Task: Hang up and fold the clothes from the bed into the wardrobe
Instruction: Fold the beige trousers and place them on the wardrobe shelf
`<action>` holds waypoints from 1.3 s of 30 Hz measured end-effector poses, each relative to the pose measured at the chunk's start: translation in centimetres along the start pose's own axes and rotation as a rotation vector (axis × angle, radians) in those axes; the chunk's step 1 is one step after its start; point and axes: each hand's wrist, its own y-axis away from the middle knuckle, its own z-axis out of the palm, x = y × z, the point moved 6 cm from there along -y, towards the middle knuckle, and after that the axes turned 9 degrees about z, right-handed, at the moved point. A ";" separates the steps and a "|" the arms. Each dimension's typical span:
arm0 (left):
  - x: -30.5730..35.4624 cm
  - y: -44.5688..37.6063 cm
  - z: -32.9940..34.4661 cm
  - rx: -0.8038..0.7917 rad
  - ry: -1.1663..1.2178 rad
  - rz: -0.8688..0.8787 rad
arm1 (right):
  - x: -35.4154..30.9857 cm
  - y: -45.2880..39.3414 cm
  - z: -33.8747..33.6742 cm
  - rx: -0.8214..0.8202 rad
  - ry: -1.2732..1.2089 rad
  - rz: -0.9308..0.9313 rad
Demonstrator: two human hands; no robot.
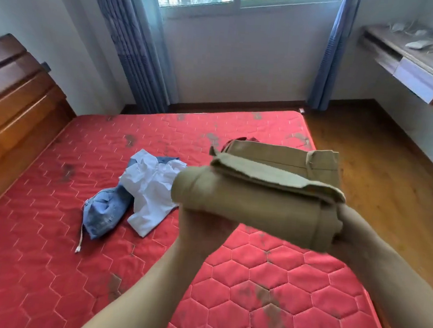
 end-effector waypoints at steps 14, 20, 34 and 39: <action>-2.6 -1.6 2.5 0.004 -0.135 0.097 | 6.0 -0.9 0.2 0.098 0.009 0.081; -2.4 -1.9 1.7 0.113 -0.189 0.072 | 5.8 -0.5 -0.6 0.092 0.177 0.188; -1.5 -2.1 1.4 0.277 -0.501 0.181 | -2.2 2.9 2.8 0.423 1.300 -0.644; -1.1 -1.4 2.5 0.128 -0.776 0.177 | -3.8 -0.6 1.3 0.390 1.038 -0.352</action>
